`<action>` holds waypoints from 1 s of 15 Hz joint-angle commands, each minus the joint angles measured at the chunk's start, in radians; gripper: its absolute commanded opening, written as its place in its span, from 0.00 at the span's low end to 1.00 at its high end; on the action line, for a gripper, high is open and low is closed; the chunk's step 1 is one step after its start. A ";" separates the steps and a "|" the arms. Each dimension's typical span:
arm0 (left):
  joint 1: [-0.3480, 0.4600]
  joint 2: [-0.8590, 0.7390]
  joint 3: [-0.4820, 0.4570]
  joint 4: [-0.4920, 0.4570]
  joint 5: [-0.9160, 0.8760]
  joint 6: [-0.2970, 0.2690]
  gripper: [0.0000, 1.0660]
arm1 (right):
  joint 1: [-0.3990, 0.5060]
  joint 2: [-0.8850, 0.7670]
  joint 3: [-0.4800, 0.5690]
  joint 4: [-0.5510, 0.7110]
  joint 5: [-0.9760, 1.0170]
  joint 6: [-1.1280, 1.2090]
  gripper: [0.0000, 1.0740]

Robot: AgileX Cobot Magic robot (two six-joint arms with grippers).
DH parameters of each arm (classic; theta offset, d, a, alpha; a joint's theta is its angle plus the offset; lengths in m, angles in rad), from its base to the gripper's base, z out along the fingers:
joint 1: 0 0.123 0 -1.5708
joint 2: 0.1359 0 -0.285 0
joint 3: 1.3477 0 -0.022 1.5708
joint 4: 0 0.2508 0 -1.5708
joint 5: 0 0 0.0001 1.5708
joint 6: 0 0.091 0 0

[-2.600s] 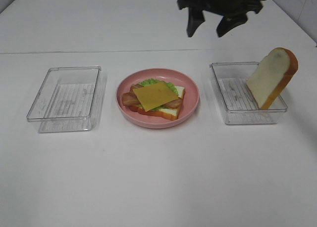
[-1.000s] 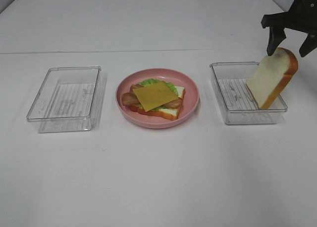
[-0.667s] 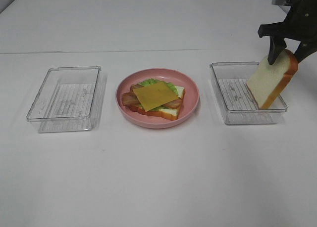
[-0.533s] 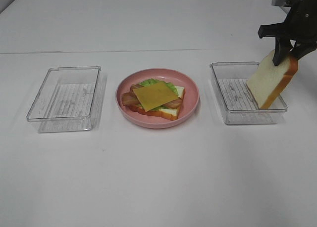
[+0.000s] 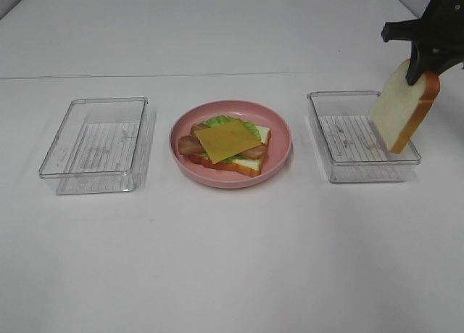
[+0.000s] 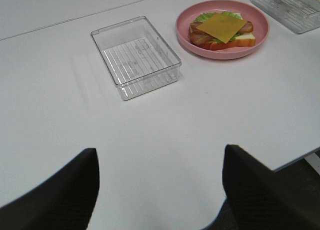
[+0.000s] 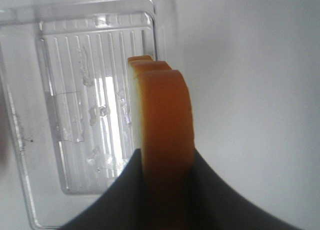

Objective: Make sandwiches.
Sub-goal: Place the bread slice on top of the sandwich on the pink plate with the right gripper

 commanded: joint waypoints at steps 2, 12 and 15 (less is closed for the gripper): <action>-0.001 -0.022 0.001 -0.002 -0.009 -0.001 0.63 | 0.000 -0.093 -0.006 0.210 0.023 0.000 0.00; -0.001 -0.022 0.001 -0.002 -0.009 -0.001 0.63 | 0.184 -0.100 -0.005 0.539 0.030 -0.116 0.00; -0.001 -0.022 0.001 -0.002 -0.009 -0.001 0.63 | 0.295 -0.069 -0.005 0.586 -0.074 -0.110 0.00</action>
